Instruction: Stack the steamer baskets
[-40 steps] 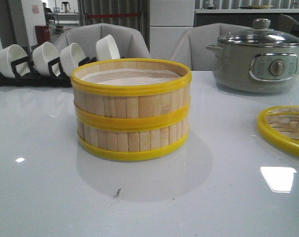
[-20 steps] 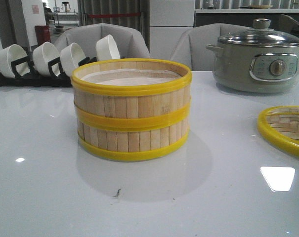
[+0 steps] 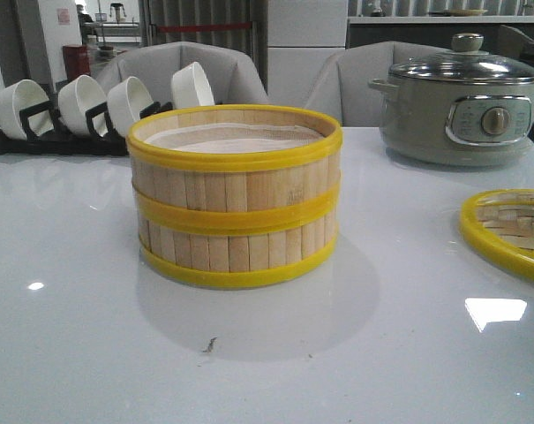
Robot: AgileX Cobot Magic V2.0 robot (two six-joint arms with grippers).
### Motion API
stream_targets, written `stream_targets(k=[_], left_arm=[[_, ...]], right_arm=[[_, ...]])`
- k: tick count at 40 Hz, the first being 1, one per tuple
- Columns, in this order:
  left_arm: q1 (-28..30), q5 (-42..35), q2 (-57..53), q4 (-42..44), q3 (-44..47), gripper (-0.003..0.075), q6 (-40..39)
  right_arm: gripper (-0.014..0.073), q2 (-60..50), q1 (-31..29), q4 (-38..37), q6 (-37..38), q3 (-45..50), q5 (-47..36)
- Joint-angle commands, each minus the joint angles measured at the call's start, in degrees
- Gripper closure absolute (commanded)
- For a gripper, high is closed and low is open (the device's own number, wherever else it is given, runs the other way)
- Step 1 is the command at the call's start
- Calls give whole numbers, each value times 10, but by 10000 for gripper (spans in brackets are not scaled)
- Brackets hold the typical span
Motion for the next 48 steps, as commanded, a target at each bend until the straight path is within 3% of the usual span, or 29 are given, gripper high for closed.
stream_targets(k=[1,6,11,13,48], left_arm=[[1,-45,2,1,-16,616,-5],[1,-45,2,1,-16,616,-5],[1,-45,2,1,-16,616,-5],[1,-45,2,1,-16,616,-5],[1,-45,2,1,-16,616,-5]], right_arm=[[276,-31,-4,0,9,-25,-13],[330,-30,-4,0,14,-34,-6],[512,-30,-2,0,14,-35,3],[547,-30,-1,0,14,-35,8],[538,-29,20,0,14,-46,28]])
